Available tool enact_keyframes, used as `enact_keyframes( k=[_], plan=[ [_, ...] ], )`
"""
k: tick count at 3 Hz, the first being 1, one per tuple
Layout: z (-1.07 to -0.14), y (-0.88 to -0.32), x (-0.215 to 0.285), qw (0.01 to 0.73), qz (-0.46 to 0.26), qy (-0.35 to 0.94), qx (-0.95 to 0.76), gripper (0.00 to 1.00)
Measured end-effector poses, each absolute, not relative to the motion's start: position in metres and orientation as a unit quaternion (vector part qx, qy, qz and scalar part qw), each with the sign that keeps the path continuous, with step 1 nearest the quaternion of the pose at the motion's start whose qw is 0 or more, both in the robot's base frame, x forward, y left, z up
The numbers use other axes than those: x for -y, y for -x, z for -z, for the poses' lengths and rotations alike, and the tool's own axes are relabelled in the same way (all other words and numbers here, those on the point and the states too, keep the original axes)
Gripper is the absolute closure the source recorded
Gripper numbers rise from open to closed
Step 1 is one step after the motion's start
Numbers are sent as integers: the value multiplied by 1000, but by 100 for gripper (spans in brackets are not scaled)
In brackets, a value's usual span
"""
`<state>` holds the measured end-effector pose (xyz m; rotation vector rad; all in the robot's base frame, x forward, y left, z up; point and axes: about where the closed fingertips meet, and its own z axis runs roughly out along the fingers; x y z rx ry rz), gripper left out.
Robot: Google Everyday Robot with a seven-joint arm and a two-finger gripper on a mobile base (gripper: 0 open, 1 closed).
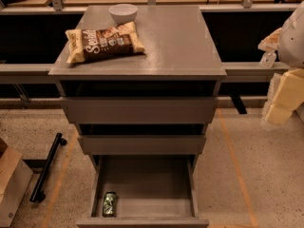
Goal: Pick green can from bottom drawer and place on counter
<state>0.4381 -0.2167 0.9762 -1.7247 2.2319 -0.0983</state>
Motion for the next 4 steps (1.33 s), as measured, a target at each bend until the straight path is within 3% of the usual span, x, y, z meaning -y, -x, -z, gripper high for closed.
enact_keyframes(
  k=[2,4],
  plan=[
    [-967,-444,211,175,27,574,-800,0],
    [-888,-487,185,214,10,435,-875,0]
  ],
)
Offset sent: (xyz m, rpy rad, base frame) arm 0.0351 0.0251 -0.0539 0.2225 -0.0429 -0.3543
